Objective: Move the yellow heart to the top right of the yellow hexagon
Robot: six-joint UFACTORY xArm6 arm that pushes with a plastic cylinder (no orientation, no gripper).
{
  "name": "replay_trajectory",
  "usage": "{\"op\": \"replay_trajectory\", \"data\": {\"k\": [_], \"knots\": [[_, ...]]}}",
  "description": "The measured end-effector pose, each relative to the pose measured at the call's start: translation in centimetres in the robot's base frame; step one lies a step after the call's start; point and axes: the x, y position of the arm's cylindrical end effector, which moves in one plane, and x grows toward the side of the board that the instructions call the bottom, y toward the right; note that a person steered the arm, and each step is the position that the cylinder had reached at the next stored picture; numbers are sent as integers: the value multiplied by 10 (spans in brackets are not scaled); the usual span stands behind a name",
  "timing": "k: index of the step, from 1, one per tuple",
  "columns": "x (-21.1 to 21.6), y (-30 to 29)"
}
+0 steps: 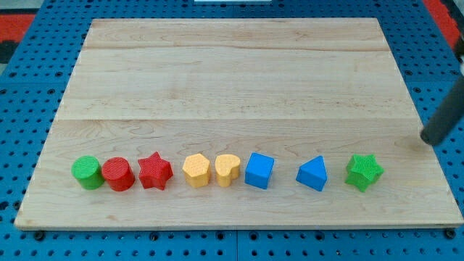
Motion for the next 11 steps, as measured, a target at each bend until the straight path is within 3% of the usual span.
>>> {"op": "replay_trajectory", "data": {"k": [1, 2, 3, 4, 6, 8, 10, 11], "knots": [[51, -29], [90, -113], [103, -185], [101, -241], [61, -288], [15, -309], [32, -341], [2, -358]]}}
